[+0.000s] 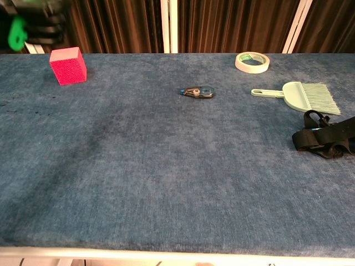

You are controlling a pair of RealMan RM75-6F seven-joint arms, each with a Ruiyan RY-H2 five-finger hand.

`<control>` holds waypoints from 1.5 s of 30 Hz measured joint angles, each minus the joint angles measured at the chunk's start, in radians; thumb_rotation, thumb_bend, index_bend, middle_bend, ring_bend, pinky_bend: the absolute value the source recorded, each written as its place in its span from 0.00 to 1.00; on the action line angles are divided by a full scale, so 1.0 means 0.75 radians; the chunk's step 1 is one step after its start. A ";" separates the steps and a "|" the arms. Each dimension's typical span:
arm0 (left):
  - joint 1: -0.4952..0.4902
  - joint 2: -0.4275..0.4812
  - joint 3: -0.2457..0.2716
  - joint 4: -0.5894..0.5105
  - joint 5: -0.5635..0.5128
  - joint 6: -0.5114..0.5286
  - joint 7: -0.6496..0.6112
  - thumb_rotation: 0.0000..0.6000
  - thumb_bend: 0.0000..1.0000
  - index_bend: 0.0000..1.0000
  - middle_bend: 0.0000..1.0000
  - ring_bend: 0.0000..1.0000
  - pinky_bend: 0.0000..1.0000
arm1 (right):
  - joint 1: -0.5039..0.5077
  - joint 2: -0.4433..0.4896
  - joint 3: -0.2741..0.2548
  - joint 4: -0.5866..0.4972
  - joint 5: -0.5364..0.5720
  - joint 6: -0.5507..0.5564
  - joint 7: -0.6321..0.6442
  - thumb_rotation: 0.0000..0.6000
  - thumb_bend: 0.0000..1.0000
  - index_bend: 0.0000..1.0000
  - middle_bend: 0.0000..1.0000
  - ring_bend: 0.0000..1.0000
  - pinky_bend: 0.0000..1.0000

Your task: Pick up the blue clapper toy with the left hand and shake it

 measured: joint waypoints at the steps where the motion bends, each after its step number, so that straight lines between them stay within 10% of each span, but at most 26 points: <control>1: 0.008 0.001 -0.013 -0.007 -0.001 0.014 -0.065 1.00 0.64 1.00 1.00 1.00 1.00 | 0.000 0.000 0.000 -0.001 0.000 0.001 -0.001 1.00 0.21 0.00 0.03 0.00 0.00; 8: 0.021 0.000 -0.001 0.021 0.078 0.054 -0.167 1.00 0.65 1.00 1.00 1.00 1.00 | -0.003 0.007 0.002 -0.011 -0.003 0.012 -0.003 1.00 0.21 0.00 0.03 0.00 0.00; 21: -0.079 -0.032 0.255 0.328 0.432 -0.080 1.054 1.00 0.65 1.00 1.00 1.00 1.00 | -0.001 -0.003 -0.003 0.007 0.003 -0.005 0.003 1.00 0.21 0.00 0.03 0.00 0.00; 27: -0.124 -0.039 0.335 0.362 0.409 -0.272 1.327 1.00 0.65 1.00 1.00 1.00 1.00 | -0.001 -0.005 -0.001 0.012 0.009 -0.007 0.008 1.00 0.21 0.00 0.03 0.00 0.00; 35: -0.121 -0.035 0.313 0.306 0.326 -0.195 1.046 1.00 0.66 1.00 1.00 1.00 1.00 | -0.001 -0.007 -0.003 0.013 0.008 -0.009 0.007 1.00 0.21 0.00 0.03 0.00 0.00; 45: -0.069 -0.008 0.165 0.123 0.266 0.102 0.227 1.00 0.66 1.00 1.00 1.00 1.00 | 0.002 -0.013 -0.006 0.008 0.004 -0.016 -0.005 1.00 0.21 0.00 0.03 0.00 0.00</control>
